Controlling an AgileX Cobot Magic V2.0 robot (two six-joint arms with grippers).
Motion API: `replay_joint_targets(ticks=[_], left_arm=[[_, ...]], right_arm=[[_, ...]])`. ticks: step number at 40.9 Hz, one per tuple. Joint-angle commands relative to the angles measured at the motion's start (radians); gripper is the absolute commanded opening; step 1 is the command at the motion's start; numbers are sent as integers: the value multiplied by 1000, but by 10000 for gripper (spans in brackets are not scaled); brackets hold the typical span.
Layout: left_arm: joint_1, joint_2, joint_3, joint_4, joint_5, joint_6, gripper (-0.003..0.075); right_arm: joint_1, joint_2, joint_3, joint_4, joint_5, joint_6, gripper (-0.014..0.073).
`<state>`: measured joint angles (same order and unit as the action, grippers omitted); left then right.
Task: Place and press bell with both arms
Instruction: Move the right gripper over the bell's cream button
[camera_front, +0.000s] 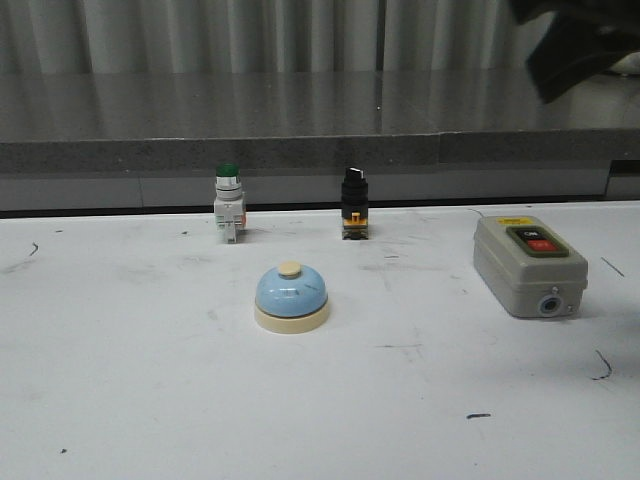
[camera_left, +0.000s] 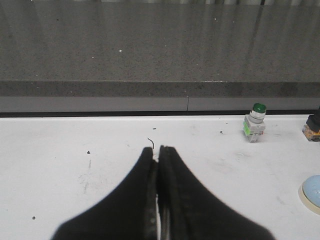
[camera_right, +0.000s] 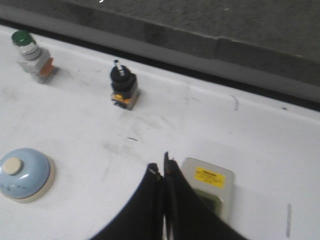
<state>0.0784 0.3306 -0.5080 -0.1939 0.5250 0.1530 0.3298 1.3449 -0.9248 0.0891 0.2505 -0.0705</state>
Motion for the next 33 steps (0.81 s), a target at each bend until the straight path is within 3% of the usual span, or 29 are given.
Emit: replay_joint_targets(ticks=[1,18,33], left_arm=[[2,7,-28,-19,-84,-4,-20],[2,7,-28,-19,-84,-4,-20],[2,7,-28,-19,-84,-4,-20]], right_arm=[[58,65,-103,6,-19,-3,-62],[250,383,-386,7,160,-3,-62],[314,519,-505,7,187,-3,-62]])
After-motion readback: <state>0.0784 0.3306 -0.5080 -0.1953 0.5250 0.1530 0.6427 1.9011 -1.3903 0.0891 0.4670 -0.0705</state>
